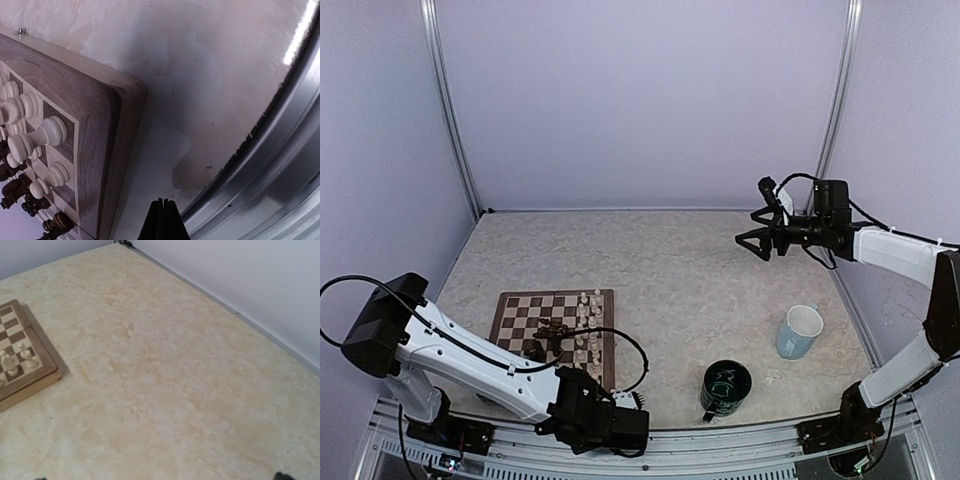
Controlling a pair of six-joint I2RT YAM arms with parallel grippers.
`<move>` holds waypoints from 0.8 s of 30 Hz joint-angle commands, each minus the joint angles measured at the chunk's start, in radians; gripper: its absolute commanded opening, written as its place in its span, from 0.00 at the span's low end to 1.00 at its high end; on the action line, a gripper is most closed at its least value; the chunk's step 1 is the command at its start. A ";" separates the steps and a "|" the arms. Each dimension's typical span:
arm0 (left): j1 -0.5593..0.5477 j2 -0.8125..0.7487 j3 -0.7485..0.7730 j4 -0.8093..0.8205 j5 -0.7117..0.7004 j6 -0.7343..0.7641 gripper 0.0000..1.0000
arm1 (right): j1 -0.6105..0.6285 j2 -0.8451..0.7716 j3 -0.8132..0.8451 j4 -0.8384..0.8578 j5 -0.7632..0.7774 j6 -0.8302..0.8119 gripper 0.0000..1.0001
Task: Set up the chess pieces on the board
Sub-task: Position the chessboard at the center of the board.
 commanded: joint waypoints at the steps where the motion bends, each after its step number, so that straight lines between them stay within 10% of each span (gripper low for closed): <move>1: 0.026 0.043 0.042 -0.009 -0.116 0.045 0.00 | 0.011 -0.009 -0.013 0.005 -0.013 -0.014 0.98; 24: 0.412 0.123 0.171 0.454 -0.151 0.580 0.00 | 0.011 -0.019 -0.021 0.008 0.001 -0.022 0.98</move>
